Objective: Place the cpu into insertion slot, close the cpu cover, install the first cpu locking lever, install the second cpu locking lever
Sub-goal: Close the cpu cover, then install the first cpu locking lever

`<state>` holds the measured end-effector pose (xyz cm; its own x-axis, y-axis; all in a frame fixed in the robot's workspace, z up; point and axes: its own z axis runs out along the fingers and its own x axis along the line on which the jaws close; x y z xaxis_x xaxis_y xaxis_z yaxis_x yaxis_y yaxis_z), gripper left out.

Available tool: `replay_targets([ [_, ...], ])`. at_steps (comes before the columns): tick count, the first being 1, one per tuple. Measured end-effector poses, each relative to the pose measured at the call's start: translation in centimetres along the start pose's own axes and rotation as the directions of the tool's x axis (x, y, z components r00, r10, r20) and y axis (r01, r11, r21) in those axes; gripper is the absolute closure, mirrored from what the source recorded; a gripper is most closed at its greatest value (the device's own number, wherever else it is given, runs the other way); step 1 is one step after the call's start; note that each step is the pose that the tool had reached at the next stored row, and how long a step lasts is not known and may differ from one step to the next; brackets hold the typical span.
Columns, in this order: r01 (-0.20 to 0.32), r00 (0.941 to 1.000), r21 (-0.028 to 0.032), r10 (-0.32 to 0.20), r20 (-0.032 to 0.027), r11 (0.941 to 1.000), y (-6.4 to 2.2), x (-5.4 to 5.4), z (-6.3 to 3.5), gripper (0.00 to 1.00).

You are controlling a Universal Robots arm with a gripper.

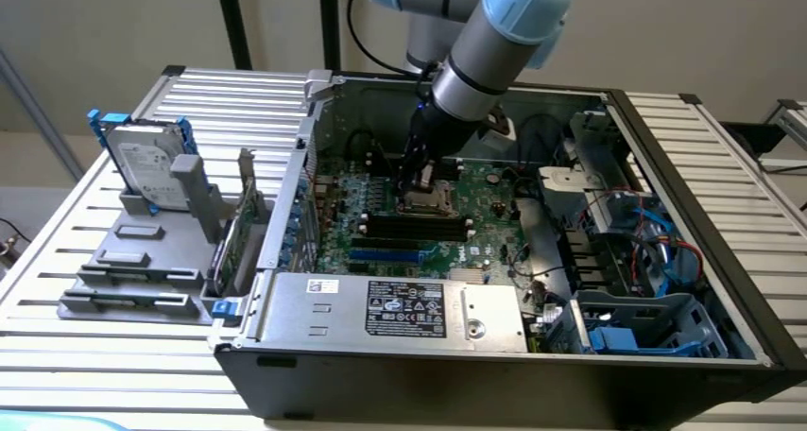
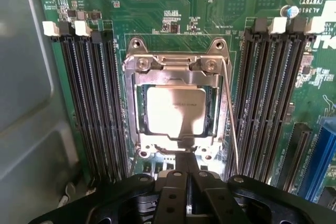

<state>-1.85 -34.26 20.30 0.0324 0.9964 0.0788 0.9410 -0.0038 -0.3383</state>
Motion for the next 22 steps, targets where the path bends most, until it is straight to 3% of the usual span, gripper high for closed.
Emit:
replay_targets([
  [12,0.000,1.0000,-0.0002,0.000,-0.0016,1.0000,-3.18,-0.6,0.64,0.89],
  [22,0.000,1.0000,-0.0001,0.000,-0.0019,1.0000,-3.25,-0.6,0.66,0.89],
])
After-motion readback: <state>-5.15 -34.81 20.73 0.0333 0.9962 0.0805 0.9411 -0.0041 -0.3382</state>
